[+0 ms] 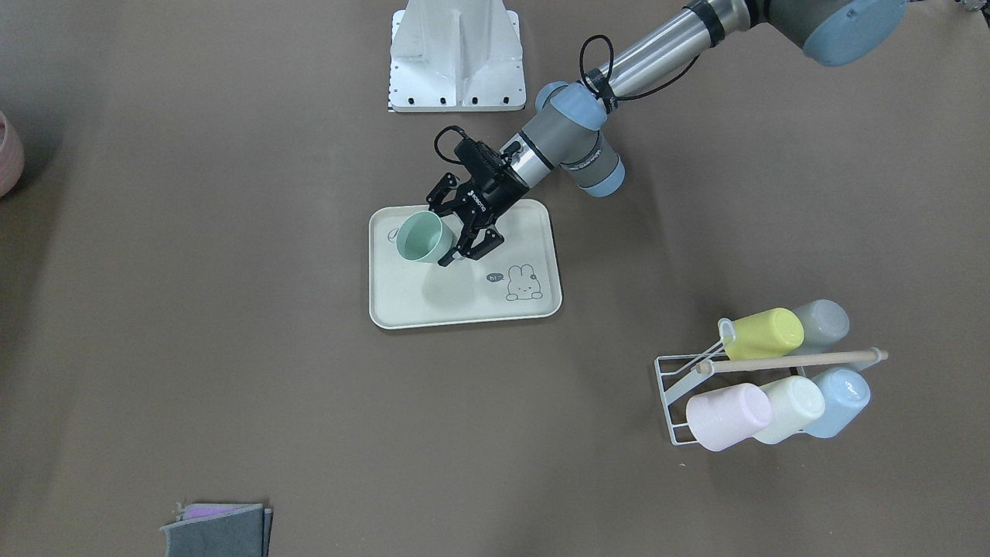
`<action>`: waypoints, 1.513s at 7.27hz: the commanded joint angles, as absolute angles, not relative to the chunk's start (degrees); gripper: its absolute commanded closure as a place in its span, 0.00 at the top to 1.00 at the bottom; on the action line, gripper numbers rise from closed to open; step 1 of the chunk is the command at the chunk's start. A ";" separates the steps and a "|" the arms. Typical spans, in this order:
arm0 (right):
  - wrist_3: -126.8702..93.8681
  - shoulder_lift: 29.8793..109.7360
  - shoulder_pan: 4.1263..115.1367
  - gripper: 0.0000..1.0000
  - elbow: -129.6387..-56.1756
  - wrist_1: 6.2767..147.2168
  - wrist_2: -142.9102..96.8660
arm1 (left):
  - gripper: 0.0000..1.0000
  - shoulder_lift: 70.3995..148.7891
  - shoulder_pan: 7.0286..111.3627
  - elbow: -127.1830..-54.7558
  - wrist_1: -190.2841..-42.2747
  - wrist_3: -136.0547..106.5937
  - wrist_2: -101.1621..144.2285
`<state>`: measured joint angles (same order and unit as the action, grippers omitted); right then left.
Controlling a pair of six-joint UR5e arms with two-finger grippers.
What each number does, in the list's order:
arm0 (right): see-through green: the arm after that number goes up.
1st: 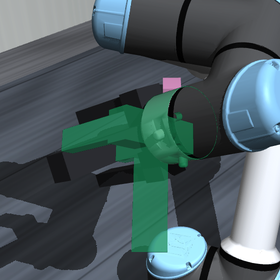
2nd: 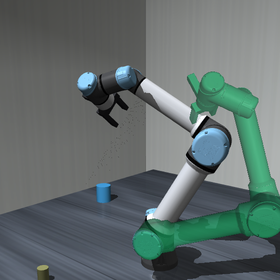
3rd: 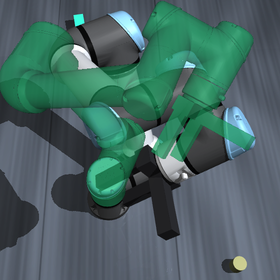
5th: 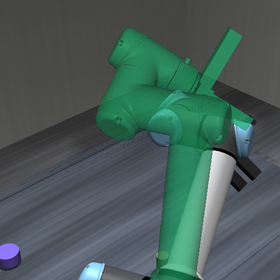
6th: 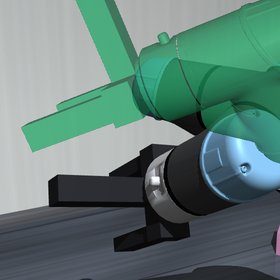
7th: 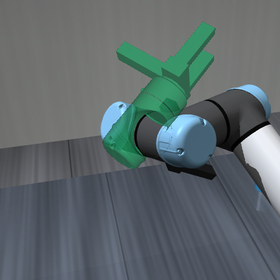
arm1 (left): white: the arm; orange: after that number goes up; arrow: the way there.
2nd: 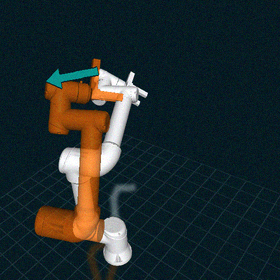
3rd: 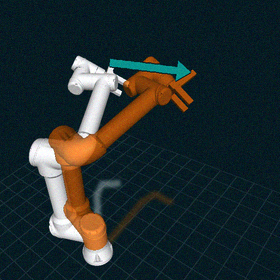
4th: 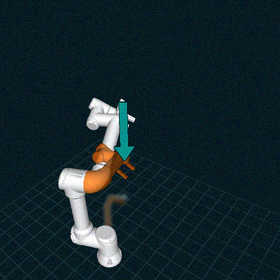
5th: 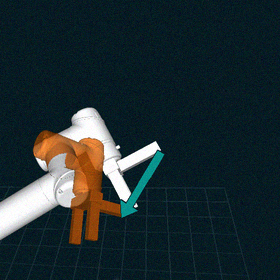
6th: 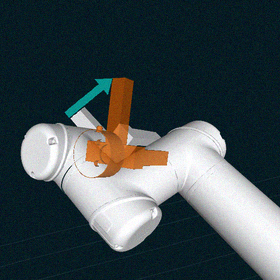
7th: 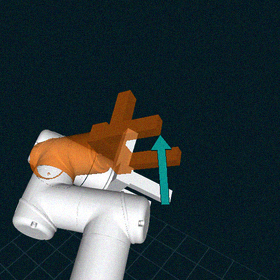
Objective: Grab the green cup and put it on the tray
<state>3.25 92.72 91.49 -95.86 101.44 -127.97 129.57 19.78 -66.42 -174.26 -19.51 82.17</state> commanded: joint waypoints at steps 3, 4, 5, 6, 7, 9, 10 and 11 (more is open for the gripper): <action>3.25 92.72 91.49 1.00 -95.80 101.34 -127.97 | 0.99 129.55 19.78 -67.06 -174.29 -19.07 82.18; 3.25 92.72 91.49 1.00 -95.80 101.34 -128.06 | 0.99 129.55 19.78 -67.23 -174.29 -19.07 82.18; 3.25 92.72 91.49 1.00 -95.80 101.34 -128.06 | 0.99 129.55 19.78 -67.41 -174.46 -19.07 82.18; 3.25 92.72 91.49 1.00 -95.80 101.34 -127.97 | 0.99 129.38 19.86 -67.67 -174.29 -19.07 82.09; 3.25 92.72 91.49 1.00 -95.80 101.34 -128.06 | 0.99 128.24 20.04 -68.55 -174.46 -19.07 82.09; 3.25 92.81 91.49 1.00 -95.80 101.34 -127.97 | 0.99 123.85 20.13 -74.07 -174.46 -19.16 82.09; 3.25 92.73 91.49 1.00 -95.80 101.34 -127.97 | 0.99 123.32 20.13 -75.92 -174.46 -19.25 82.18; 3.25 92.72 91.49 1.00 -95.80 101.34 -127.97 | 0.99 123.22 20.13 -77.76 -174.29 -19.42 82.26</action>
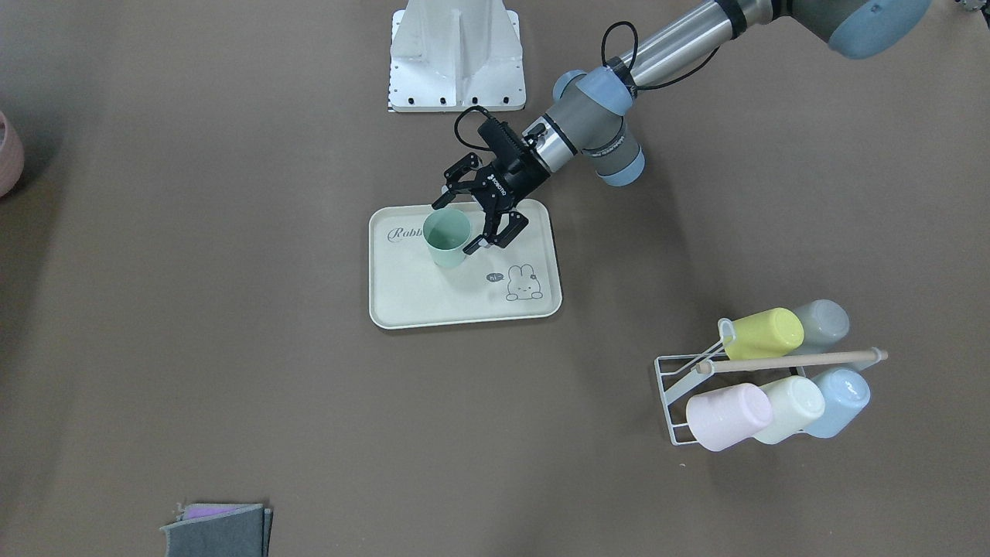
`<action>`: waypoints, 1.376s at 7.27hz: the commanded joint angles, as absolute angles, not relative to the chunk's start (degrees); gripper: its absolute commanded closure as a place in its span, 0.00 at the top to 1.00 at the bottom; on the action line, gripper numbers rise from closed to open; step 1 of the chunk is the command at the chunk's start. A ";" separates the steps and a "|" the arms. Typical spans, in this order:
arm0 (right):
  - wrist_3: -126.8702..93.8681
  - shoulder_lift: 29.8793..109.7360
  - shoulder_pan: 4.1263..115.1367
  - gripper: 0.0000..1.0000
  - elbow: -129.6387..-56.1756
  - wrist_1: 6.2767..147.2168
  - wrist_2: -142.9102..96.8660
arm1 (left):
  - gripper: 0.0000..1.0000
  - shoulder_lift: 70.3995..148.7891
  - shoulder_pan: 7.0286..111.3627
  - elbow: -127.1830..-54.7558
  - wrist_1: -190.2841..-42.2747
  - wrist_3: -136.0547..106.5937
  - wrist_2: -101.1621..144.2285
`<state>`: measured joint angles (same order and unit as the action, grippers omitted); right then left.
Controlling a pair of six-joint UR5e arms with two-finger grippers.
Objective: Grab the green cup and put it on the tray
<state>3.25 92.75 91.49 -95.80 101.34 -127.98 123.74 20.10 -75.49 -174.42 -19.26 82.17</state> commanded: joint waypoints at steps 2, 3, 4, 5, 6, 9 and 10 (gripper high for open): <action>3.34 92.72 91.49 1.00 -95.80 101.34 -127.97 | 0.99 123.31 20.39 -83.03 -173.59 -20.04 82.18; 3.25 92.81 91.49 1.00 -95.71 101.34 -127.97 | 0.99 124.35 20.48 -84.45 -173.15 -19.95 81.92; 3.25 92.81 91.49 1.00 -95.80 101.34 -128.06 | 0.99 125.84 21.87 -85.33 -169.40 -19.52 81.91; 3.25 92.73 91.49 1.00 -95.80 101.34 -128.06 | 0.99 128.56 23.19 -85.95 -165.36 -19.42 81.91; 3.25 92.72 91.49 1.00 -95.71 101.34 -128.06 | 0.99 131.28 25.20 -85.96 -161.06 -19.16 81.83; 3.25 92.81 91.49 1.00 -95.36 101.34 -128.06 | 0.99 139.37 33.90 -87.54 -138.15 -19.25 81.91; 3.25 92.81 91.49 1.00 -95.36 101.34 -128.06 | 0.99 141.40 36.36 -87.54 -132.25 -19.25 81.83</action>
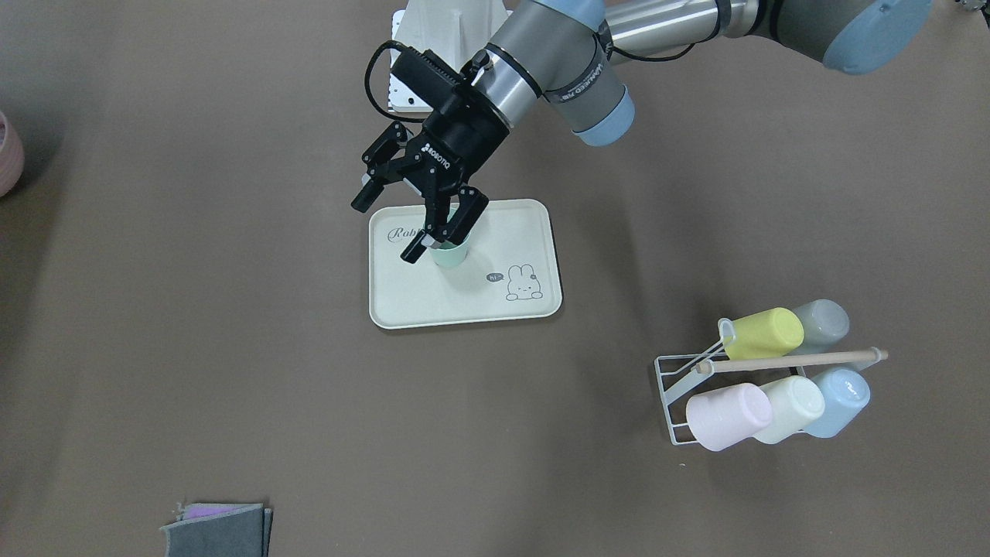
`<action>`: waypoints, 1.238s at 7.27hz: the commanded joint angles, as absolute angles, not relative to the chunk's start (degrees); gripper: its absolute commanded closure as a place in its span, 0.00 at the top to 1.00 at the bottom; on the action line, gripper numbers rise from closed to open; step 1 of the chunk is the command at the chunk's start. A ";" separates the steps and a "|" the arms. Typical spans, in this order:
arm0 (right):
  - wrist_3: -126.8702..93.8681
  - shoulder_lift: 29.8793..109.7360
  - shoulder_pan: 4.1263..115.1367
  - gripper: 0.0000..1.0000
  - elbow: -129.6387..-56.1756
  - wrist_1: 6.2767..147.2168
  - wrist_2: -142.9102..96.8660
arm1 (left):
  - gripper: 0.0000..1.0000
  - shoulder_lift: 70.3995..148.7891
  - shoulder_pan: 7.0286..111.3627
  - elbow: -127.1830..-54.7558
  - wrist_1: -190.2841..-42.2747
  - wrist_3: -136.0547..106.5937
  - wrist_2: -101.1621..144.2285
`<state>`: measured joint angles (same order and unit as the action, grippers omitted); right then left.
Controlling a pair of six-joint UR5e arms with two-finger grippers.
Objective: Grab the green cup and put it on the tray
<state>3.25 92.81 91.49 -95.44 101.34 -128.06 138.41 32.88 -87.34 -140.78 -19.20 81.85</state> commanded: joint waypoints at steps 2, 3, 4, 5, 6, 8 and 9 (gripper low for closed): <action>3.25 92.81 91.49 1.00 -95.27 101.34 -127.97 | 0.99 144.83 43.73 -87.54 -118.64 -19.77 84.70; 3.25 92.81 91.49 1.00 -95.19 101.34 -128.06 | 0.99 145.19 47.16 -87.54 -111.52 -19.86 86.99; 3.34 92.90 91.49 1.00 -95.27 101.25 -128.06 | 0.99 145.11 50.94 -87.54 -104.66 -19.95 92.93; 3.25 92.81 91.49 1.00 -95.19 101.25 -128.06 | 0.99 144.76 55.24 -87.54 -98.06 -19.95 99.86; 3.34 92.90 91.49 1.00 -95.19 101.25 -128.06 | 0.99 141.80 60.50 -87.63 -95.74 -19.86 110.72; 3.34 92.81 91.49 1.00 -94.84 101.16 -128.06 | 0.99 130.75 69.22 -88.24 -96.77 -19.16 123.87; 3.43 92.73 91.49 1.00 -94.83 101.16 -128.06 | 0.99 125.82 73.26 -88.68 -96.68 -19.07 127.14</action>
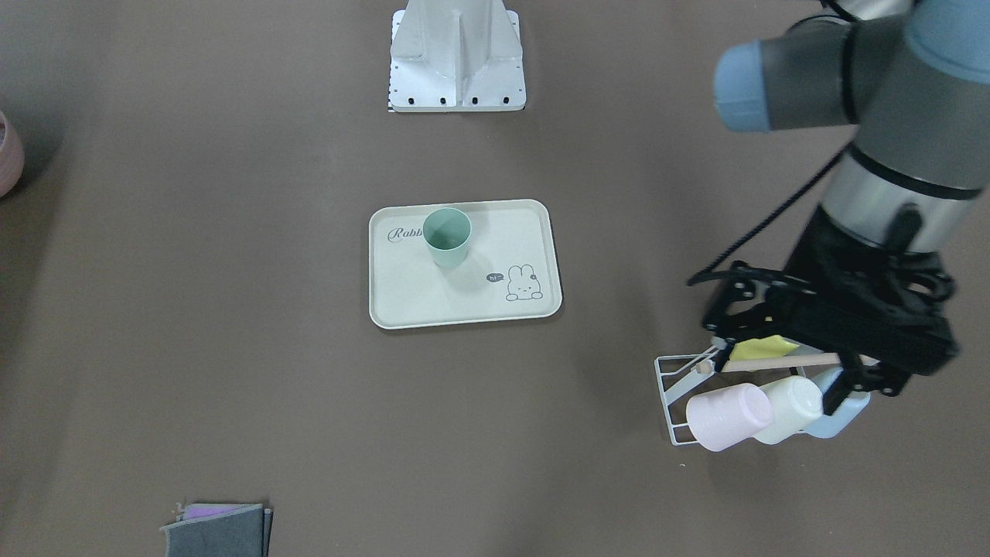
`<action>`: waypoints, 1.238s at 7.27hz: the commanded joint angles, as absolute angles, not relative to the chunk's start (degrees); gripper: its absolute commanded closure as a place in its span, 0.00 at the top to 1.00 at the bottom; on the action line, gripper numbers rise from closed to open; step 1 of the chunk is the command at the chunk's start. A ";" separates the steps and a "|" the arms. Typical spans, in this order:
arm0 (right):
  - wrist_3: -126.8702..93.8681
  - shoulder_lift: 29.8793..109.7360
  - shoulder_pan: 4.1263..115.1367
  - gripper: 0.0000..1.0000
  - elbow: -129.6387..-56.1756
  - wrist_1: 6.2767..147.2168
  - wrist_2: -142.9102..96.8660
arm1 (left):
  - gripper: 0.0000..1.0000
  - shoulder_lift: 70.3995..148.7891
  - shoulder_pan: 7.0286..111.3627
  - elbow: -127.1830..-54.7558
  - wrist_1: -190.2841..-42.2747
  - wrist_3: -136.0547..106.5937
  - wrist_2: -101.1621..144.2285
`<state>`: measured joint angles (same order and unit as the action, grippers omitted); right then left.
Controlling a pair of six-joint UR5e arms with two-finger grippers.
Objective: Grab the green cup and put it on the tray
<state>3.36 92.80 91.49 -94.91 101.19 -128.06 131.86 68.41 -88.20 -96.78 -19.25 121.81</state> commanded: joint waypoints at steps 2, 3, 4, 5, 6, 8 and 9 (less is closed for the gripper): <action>3.34 92.73 91.49 1.00 -94.83 101.16 -128.14 | 0.99 119.47 77.76 -88.24 -95.80 -16.29 128.32; 3.34 92.72 91.49 1.00 -94.83 101.16 -128.14 | 0.99 116.83 79.18 -87.98 -95.80 -15.82 128.41; 3.25 92.72 91.49 1.00 -94.92 101.16 -128.14 | 0.99 115.15 81.02 -87.02 -95.80 -15.39 128.50; 3.25 92.72 91.49 1.00 -94.92 101.16 -128.14 | 0.99 114.18 83.38 -85.45 -95.71 -11.38 129.11; 3.25 92.72 91.49 1.00 -94.92 101.16 -128.14 | 0.99 112.69 85.93 -83.52 -95.71 -7.34 133.55; 3.34 92.72 91.49 1.00 -95.01 101.16 -128.14 | 0.99 111.98 88.94 -78.16 -95.63 -1.54 136.67; 3.34 92.72 91.49 1.00 -95.10 101.16 -128.14 | 0.99 111.02 89.64 -76.74 -94.67 -0.45 136.50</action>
<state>3.33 92.72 91.49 -95.02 101.16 -128.14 112.06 88.49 -79.03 -95.44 -3.20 136.06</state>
